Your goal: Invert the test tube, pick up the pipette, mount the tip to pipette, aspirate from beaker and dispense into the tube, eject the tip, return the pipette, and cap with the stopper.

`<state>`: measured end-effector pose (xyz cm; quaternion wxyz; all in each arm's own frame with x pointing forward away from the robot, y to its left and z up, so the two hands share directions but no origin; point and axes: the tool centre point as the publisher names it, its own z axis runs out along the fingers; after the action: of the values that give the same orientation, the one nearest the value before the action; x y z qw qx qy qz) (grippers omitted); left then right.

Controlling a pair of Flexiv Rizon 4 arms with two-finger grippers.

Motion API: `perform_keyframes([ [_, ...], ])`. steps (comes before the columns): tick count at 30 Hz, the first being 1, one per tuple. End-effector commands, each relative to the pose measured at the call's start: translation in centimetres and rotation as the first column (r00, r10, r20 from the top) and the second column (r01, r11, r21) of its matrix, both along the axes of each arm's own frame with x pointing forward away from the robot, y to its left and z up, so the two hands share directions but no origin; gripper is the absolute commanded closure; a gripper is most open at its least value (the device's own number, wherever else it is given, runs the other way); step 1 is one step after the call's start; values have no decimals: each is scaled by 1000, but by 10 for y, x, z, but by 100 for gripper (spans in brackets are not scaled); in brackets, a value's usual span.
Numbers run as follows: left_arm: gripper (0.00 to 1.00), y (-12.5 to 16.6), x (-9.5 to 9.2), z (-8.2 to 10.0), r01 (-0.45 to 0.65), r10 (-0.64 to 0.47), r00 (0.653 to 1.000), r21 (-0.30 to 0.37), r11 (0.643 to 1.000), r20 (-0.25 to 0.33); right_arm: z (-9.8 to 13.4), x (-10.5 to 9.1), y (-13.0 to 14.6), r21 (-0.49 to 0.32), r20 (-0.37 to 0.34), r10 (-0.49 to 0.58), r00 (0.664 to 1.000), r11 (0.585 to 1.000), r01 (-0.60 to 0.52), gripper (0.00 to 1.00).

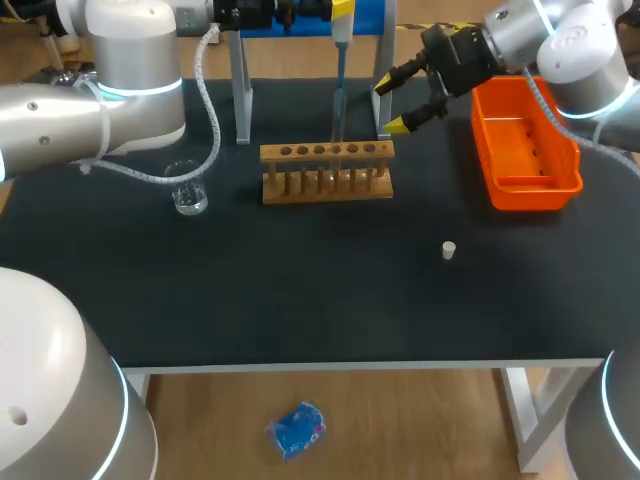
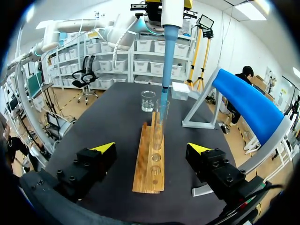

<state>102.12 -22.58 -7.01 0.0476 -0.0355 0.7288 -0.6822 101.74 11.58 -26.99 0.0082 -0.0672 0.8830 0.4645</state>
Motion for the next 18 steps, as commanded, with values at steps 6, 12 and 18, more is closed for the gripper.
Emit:
perform_keyframes([
  [6, 100, 1, -2, 12, 0, 0, 1000, 14, 1000, 3, 0, 0, 0, -1, 0, 1, 1000, 1000, -1, 0],
  [12, 100, 1, -3, 23, -3, 2, 1000, 18, 1000, 15, 0, 0, 0, -1, 0, 1, 1000, 1000, -1, 0],
  [18, 100, 0, -3, 33, 0, 0, 1000, 18, 1000, 26, 0, 0, 0, -1, 0, 1, 1000, 1000, -1, 0],
])
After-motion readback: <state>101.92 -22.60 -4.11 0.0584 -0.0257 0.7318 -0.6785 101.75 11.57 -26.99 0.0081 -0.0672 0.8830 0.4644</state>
